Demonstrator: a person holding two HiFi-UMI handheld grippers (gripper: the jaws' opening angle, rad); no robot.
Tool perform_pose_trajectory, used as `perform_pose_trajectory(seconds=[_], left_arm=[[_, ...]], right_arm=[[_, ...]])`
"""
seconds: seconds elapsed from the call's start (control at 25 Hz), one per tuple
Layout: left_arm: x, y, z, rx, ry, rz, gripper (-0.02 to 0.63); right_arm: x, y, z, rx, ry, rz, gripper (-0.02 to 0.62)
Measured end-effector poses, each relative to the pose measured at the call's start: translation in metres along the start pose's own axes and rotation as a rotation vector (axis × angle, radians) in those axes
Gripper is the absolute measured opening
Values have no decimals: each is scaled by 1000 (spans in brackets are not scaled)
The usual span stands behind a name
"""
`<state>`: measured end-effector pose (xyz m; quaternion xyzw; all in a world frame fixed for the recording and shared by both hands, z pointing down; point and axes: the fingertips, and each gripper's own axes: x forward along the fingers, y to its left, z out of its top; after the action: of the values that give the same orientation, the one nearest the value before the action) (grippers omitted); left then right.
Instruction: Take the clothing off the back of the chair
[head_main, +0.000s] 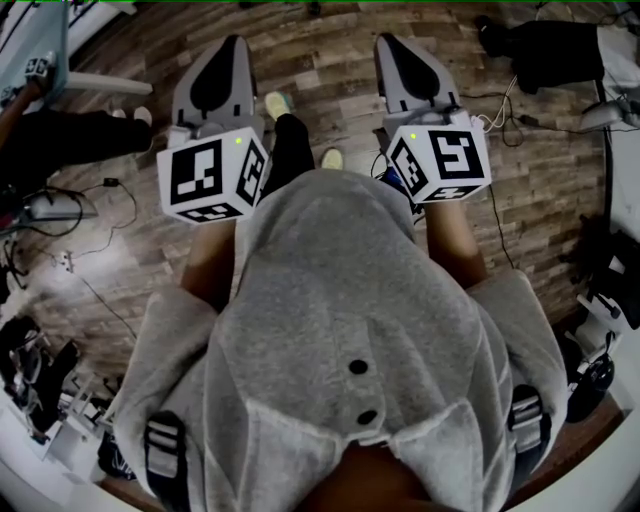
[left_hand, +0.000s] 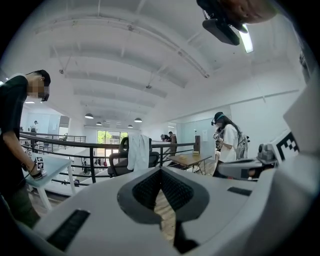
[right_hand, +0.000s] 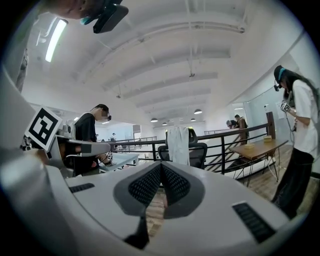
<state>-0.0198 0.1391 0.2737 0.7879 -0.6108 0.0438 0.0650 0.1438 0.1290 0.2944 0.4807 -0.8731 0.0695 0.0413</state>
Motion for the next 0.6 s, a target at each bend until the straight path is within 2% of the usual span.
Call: perform_pose_trajectory(seconds=[0.6], left_arm=[[69,48,2,-24,13,-5,12]], right_arm=[[82,-11,7,-9,18,18,12]])
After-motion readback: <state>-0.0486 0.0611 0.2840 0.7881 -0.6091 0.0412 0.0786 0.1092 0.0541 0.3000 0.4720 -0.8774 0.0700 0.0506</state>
